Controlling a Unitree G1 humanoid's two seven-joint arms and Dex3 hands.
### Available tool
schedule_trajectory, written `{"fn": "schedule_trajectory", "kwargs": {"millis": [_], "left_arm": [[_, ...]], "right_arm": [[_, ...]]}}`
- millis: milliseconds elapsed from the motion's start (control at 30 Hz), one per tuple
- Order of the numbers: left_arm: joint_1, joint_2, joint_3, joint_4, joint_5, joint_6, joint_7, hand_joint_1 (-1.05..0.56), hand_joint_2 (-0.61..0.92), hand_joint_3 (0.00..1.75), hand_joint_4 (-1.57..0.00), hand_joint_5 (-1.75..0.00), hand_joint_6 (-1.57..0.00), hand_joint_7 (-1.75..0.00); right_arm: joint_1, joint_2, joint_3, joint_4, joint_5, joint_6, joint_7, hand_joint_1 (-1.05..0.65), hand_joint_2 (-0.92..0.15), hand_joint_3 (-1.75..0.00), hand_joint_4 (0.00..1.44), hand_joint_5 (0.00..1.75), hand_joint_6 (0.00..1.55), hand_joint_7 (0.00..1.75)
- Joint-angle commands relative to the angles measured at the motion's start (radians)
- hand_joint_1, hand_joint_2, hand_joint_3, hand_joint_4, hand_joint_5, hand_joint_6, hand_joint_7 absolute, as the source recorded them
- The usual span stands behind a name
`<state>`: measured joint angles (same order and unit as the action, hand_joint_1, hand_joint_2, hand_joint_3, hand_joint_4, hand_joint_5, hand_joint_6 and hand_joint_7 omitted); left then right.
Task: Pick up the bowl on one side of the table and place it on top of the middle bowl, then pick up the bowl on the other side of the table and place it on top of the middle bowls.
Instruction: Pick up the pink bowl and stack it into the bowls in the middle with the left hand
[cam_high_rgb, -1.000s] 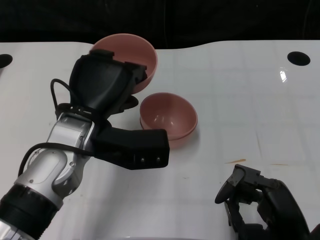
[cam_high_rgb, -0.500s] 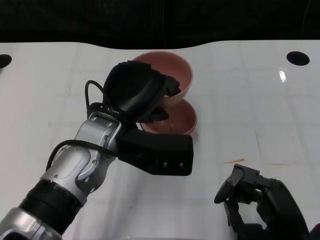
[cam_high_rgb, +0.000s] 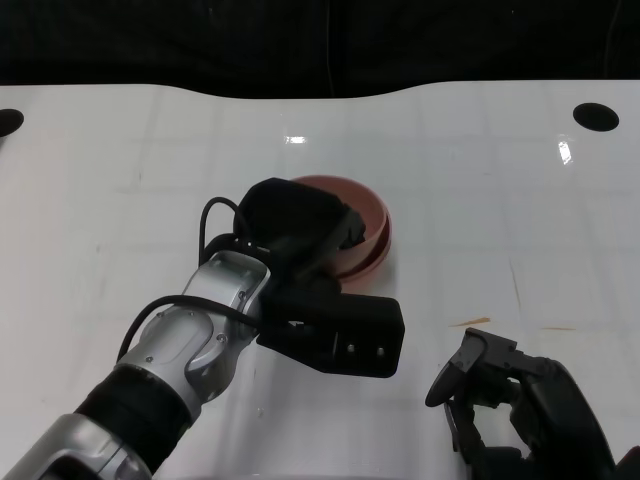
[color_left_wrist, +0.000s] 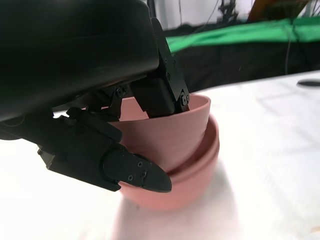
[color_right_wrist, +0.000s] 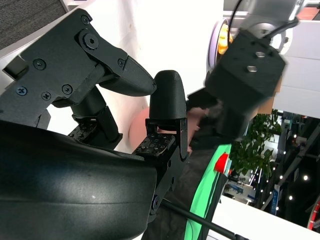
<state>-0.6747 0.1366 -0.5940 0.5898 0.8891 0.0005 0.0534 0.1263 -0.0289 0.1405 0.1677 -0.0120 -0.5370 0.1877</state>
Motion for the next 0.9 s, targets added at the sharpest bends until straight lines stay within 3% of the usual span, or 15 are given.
{"fn": "schedule_trajectory", "kwargs": {"millis": [33,67,100,133,167,200,300,433,633,900], "left_arm": [[-0.032,0.007,-0.04,0.053,0.036,0.021,-0.015,-0.4,0.92,0.32,-0.6,-0.93,-0.87,-0.07],[-0.039,0.007,-0.058,0.064,0.055,0.037,-0.029,-0.42,0.92,0.33,-0.57,-0.82,-0.83,-0.04],[-0.043,0.006,-0.069,0.07,0.065,0.048,-0.039,-0.51,0.92,0.35,-0.45,-0.6,-0.65,-0.02],[-0.046,0.006,-0.076,0.074,0.071,0.055,-0.044,-0.54,0.92,0.36,-0.42,-0.5,-0.59,-0.01],[-0.047,0.005,-0.088,0.077,0.084,0.067,-0.049,-0.55,0.92,0.36,-0.41,-0.45,-0.56,-0.01],[-0.048,0.004,-0.095,0.078,0.092,0.075,-0.051,-0.66,0.92,0.44,-0.26,-0.35,-0.42,0.0],[-0.04,0.008,-0.104,0.051,0.099,0.088,-0.063,-0.79,0.92,0.55,-0.07,-0.26,-0.25,0.0],[-0.03,0.017,-0.1,0.026,0.095,0.082,-0.05,-0.82,0.92,0.58,-0.01,-0.24,-0.19,0.0],[0.012,0.045,-0.071,-0.047,0.068,0.041,0.013,-0.83,0.92,0.57,0.0,-0.08,-0.12,-0.01],[0.108,0.1,-0.02,-0.206,0.048,0.02,0.03,-0.81,0.92,0.56,-0.02,-0.08,-0.14,-0.02]], "right_arm": [[0.001,0.001,-0.003,0.002,0.0,-0.007,-0.007,-0.19,-0.45,-1.28,0.88,1.74,0.79,1.43],[0.002,0.0,-0.003,0.0,-0.001,-0.005,-0.007,-0.19,-0.45,-1.27,0.88,1.74,0.79,1.43],[0.002,-0.001,-0.003,-0.002,-0.001,-0.003,-0.007,-0.19,-0.46,-1.27,0.88,1.74,0.79,1.43],[0.003,-0.001,-0.003,-0.004,-0.001,-0.001,-0.006,-0.19,-0.46,-1.27,0.88,1.74,0.8,1.43],[0.002,-0.002,-0.003,-0.003,0.001,-0.004,-0.004,-0.19,-0.46,-1.26,0.88,1.74,0.8,1.43],[0.002,-0.002,-0.003,-0.002,0.003,-0.006,-0.003,-0.19,-0.46,-1.26,0.88,1.74,0.8,1.43],[0.0,-0.004,-0.004,0.001,0.002,-0.012,-0.002,-0.19,-0.47,-1.25,0.88,1.74,0.8,1.43],[-0.001,-0.005,-0.005,0.002,0.0,-0.011,-0.003,-0.19,-0.47,-1.25,0.88,1.74,0.8,1.43],[-0.005,-0.008,-0.007,0.009,-0.005,-0.014,-0.005,-0.19,-0.46,-1.25,0.87,1.73,0.8,1.43],[-0.001,-0.008,-0.009,0.0,0.002,-0.004,-0.001,-0.19,-0.47,-1.25,0.87,1.73,0.8,1.44]]}}
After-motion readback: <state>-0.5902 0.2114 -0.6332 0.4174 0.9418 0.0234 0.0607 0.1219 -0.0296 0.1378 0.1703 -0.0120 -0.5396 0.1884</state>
